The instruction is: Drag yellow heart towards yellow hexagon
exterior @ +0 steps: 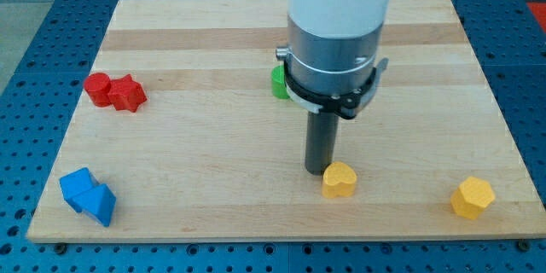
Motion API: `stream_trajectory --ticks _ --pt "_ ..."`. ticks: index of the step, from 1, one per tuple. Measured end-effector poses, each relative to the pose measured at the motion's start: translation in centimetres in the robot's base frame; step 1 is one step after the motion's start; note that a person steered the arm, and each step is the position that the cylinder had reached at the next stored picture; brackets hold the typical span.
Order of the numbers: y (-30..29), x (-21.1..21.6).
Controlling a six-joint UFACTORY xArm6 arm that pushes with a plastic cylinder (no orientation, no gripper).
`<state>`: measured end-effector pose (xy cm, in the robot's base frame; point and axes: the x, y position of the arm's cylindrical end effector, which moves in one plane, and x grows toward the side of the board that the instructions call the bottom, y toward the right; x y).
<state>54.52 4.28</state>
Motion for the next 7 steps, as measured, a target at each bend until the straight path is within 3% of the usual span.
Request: stream_trajectory --ticks 2,3,7 --pt "-3.7 1.8" --pt "-2.7 2.2" --pt "9.4 2.4"
